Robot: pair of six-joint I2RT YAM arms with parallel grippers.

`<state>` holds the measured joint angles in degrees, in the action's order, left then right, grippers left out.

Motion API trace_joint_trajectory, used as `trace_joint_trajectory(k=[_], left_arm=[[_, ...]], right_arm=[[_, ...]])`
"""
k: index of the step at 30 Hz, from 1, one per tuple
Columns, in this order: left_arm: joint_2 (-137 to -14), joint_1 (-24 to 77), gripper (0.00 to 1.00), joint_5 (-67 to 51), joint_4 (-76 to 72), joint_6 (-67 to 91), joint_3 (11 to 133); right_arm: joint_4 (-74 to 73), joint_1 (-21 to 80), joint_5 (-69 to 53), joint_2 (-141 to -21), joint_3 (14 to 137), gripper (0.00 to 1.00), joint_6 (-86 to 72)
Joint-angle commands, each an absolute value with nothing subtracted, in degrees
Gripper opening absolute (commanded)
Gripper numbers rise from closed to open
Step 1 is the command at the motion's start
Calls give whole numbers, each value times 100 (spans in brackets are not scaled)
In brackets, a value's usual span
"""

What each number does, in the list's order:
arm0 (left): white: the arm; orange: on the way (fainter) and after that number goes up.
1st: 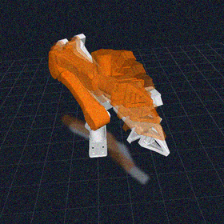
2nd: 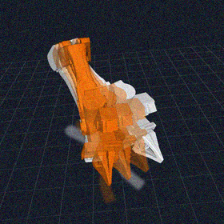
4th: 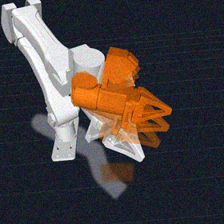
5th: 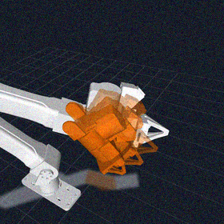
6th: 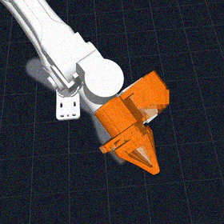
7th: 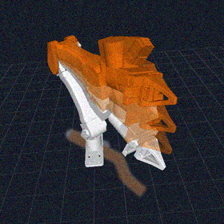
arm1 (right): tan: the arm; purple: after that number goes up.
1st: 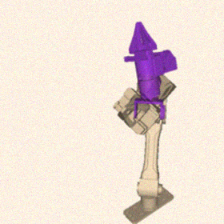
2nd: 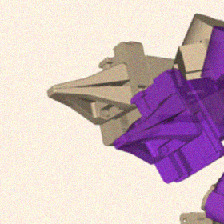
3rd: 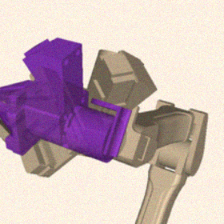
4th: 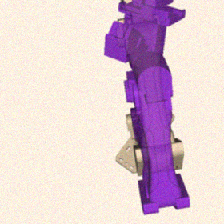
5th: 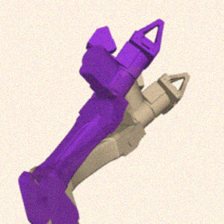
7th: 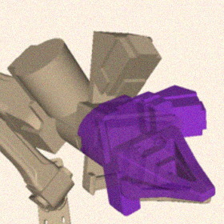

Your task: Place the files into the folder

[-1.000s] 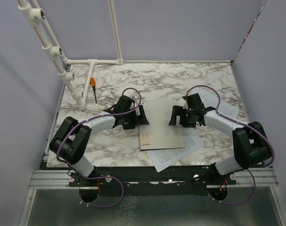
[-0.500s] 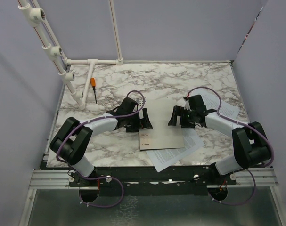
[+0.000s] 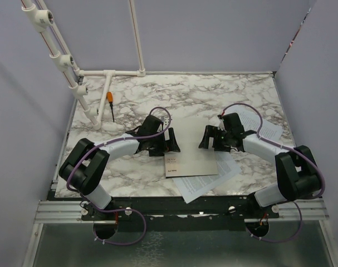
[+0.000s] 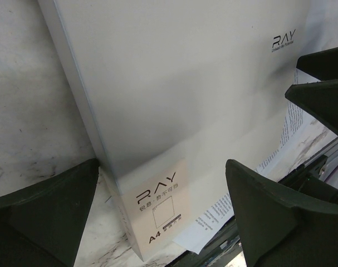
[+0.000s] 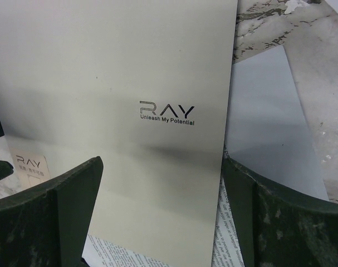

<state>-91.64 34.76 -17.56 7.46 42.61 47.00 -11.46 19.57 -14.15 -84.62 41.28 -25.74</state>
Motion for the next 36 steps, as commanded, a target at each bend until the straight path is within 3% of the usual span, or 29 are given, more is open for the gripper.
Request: trace_joint_trajectory(k=[1, 36], left_arm=[[-9501, 3568, 99, -1661, 1387, 4247, 4462], [-9517, 3630, 99, -1636, 1205, 4338, 4370]], right_arm=[[-1376, 1934, -1000, -8489, 3876, 94, -2621], [-89, 1931, -3200, -7005, 3559, 91, -3559]])
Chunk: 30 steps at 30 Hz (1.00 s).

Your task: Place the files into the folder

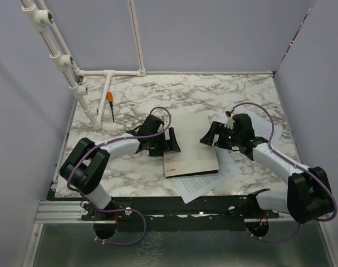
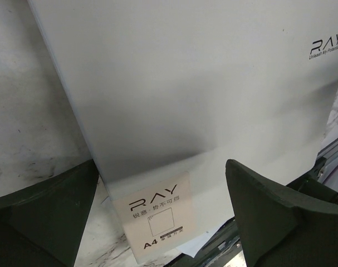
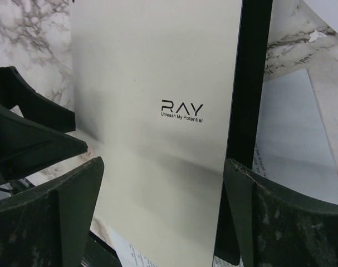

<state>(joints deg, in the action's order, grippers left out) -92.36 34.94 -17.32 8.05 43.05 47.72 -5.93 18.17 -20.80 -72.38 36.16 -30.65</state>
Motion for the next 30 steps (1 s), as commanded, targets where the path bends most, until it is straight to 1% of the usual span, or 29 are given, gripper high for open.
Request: trace_joint_trajectory(k=[1, 13, 30], left_arm=[[-9480, 3630, 99, -1681, 1142, 4360, 4347], [-8862, 3630, 99, -2126, 242, 4623, 4046], [-8246, 3621, 99, -2353, -1247, 5175, 3368]], right_arm=[[-57, 1938, -3272, -6961, 3520, 91, -3619], [1270, 1934, -4043, -6687, 2926, 90, -4479], [2805, 1934, -4141, -6388, 2046, 88, -5829]])
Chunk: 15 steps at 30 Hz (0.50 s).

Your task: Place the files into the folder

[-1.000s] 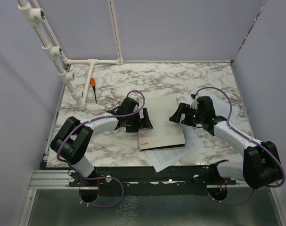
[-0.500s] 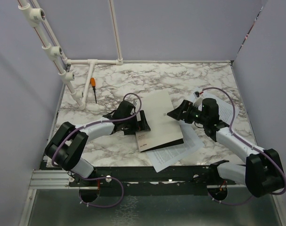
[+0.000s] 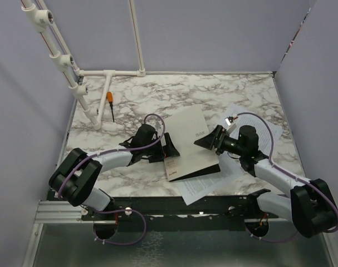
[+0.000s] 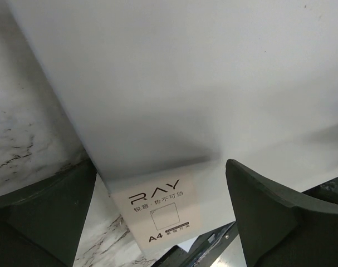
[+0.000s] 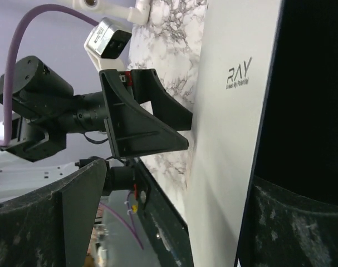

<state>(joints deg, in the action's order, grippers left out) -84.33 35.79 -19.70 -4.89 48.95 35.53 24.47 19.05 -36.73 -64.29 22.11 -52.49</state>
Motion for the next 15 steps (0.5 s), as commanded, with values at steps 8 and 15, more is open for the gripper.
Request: trace_joint_trajectory(k=[8, 15], left_arm=[[-8069, 3597, 99, -2289, -1324, 5154, 3308], [-7972, 3519, 99, -2187, -1100, 5082, 3325]], right_arm=[[2572, 1934, -3963, -6234, 2052, 83, -5745], [1527, 1937, -3639, -5959, 2407, 70, -5104]])
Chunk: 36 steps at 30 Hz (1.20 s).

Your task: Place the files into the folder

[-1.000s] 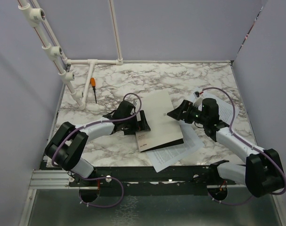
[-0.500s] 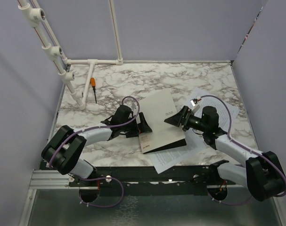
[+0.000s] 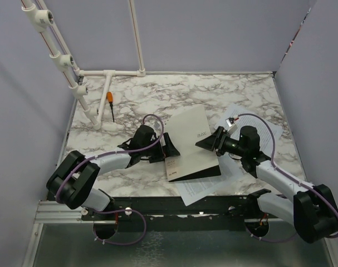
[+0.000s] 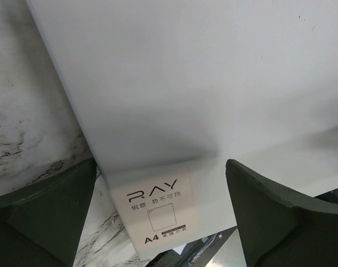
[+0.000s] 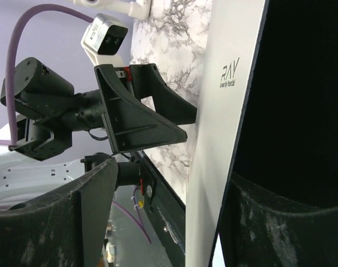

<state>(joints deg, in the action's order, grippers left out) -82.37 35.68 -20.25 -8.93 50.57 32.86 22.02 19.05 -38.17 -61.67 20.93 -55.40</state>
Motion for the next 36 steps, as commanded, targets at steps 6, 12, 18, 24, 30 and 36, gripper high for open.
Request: trace_joint_trajectory(k=[6, 12, 18, 24, 30, 36], left_arm=[[-7813, 3380, 99, -2109, -809, 5004, 3409], [-7654, 3243, 99, -2102, -623, 4981, 3458], [-7535, 3146, 99, -2221, -306, 4965, 3729], [-7441, 2949, 99, -2342, 637, 4668, 4574], [-7564, 2730, 99, -2571, 1522, 4417, 5580], [-7848, 2579, 99, -2969, 2044, 4385, 6524]], right_arm=[[588, 1934, -3390, -5762, 2824, 56, -4479], [29, 1931, -3309, -5749, 3180, 34, -4047], [-412, 1934, -3325, -5773, 3494, 0, -3717], [-1228, 1942, -3210, -5857, 4154, 0, -3148], [-2115, 1959, -2971, -6034, 5094, 0, -2635], [-2958, 2086, -2636, -6339, 5881, 1, -2206]])
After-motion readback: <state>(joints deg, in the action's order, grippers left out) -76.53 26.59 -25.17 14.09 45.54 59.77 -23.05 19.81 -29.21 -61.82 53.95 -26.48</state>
